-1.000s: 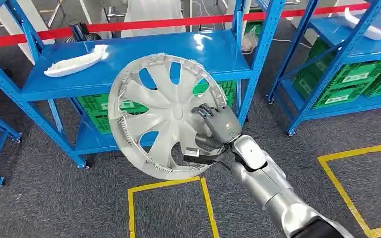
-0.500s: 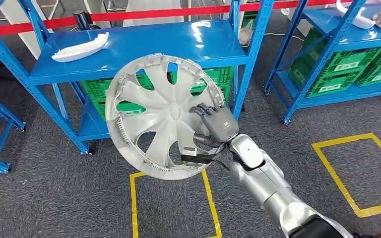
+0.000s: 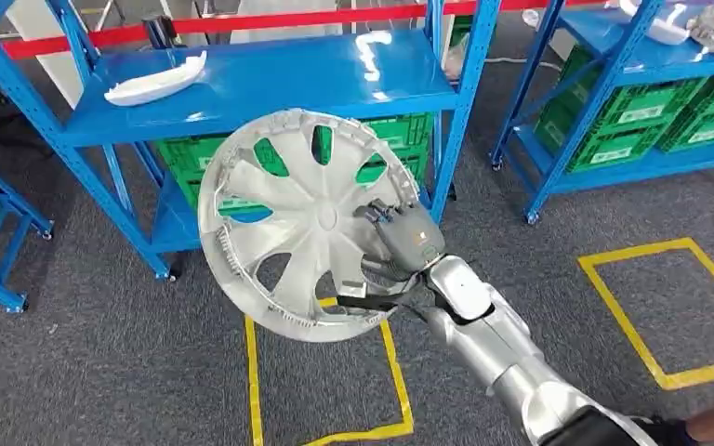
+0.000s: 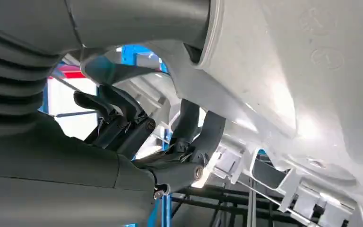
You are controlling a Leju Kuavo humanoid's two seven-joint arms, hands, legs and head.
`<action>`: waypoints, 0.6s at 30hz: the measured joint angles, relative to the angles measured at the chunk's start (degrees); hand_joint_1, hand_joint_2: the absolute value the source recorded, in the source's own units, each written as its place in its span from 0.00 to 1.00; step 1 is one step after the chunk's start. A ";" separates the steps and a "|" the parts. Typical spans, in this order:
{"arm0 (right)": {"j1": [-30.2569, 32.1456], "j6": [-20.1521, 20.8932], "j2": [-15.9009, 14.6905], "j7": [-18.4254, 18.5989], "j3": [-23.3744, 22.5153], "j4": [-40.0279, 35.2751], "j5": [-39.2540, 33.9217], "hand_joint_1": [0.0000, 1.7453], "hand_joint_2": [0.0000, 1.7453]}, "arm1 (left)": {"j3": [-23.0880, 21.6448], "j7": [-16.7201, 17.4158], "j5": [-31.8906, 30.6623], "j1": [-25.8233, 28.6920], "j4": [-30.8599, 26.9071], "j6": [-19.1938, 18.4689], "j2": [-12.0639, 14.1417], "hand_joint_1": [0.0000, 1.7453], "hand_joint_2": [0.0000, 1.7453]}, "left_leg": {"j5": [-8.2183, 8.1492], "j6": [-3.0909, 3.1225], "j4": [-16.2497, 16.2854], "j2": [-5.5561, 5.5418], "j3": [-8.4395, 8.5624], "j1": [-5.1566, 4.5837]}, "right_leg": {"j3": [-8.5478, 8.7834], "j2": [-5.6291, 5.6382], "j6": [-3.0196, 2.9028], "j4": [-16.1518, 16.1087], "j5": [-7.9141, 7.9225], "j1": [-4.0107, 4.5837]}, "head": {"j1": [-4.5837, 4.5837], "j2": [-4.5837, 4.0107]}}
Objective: Take the parts from the cabinet and place them on the table.
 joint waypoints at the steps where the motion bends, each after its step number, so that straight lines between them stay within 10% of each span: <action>1: 0.00 -0.04 0.17 0.06 0.02 0.00 0.28 1.00 0.00 | 0.00 0.00 0.13 0.14 -0.07 0.00 0.00 0.00 1.00 | 0.15 0.42 -0.04 -0.19 -0.14 -0.17 | 0.01 -0.29 0.38 -0.14 0.16 -0.17 | 0.01 0.00; 3: -0.02 -0.15 0.37 0.52 0.15 0.00 0.63 1.00 0.00 | 0.02 0.02 0.13 0.35 -0.26 0.00 -0.09 0.00 1.00 | 0.86 1.47 -0.61 -0.67 -0.14 0.15 | -0.51 0.06 1.07 1.03 -1.03 -0.45 | 0.09 0.00; 6: -0.14 -0.28 0.57 0.76 0.22 0.20 0.70 1.00 0.00 | 0.02 0.04 0.13 0.47 -0.59 0.00 -0.15 0.00 1.00 | 1.50 2.18 -0.58 -1.65 -0.93 0.03 | -5.86 0.65 1.40 13.43 -7.85 -0.41 | 0.22 0.00; 8: -0.03 -0.35 0.68 0.72 0.31 0.50 0.79 1.00 0.00 | 0.02 0.00 0.13 0.77 -0.64 0.00 -0.13 0.00 1.00 | 1.76 2.14 -0.31 -2.55 -1.46 -0.03 | -7.71 0.70 1.32 17.72 -8.59 -0.38 | 0.25 0.00; 11: 0.15 -0.74 0.66 0.70 0.31 0.55 0.83 1.00 0.00 | 0.04 -0.24 -0.22 0.99 -0.66 0.00 -0.15 0.00 1.00 | 1.92 1.89 0.23 -4.31 -1.87 -0.11 | -1.59 2.09 0.40 6.14 -2.02 -0.31 | 0.25 0.00; 13: 0.23 -1.20 0.46 0.87 0.33 0.55 0.85 1.00 0.00 | 0.04 -0.46 -0.44 0.76 -0.57 0.00 -0.37 0.00 1.00 | 2.17 1.25 0.52 -5.09 -2.63 -0.22 | 0.82 6.96 -0.33 0.80 -1.62 -0.46 | 0.00 0.00; 17: 0.38 -1.38 0.35 1.05 0.33 0.55 1.01 1.00 0.00 | 0.02 -0.17 -1.18 0.50 -0.42 0.00 -0.20 0.00 1.00 | 3.26 -0.66 -0.24 -7.92 -3.44 0.17 | 0.90 4.45 -0.84 -0.35 -0.90 -0.53 | 0.25 0.00; 18: 0.34 -1.35 0.39 1.11 0.33 0.53 1.03 1.00 0.00 | 0.02 0.07 -1.46 0.52 -0.39 0.00 -0.11 0.00 1.00 | 2.87 -0.62 0.20 -6.02 -3.74 0.20 | 1.15 3.45 -0.96 -0.90 -0.52 -0.68 | 0.29 0.00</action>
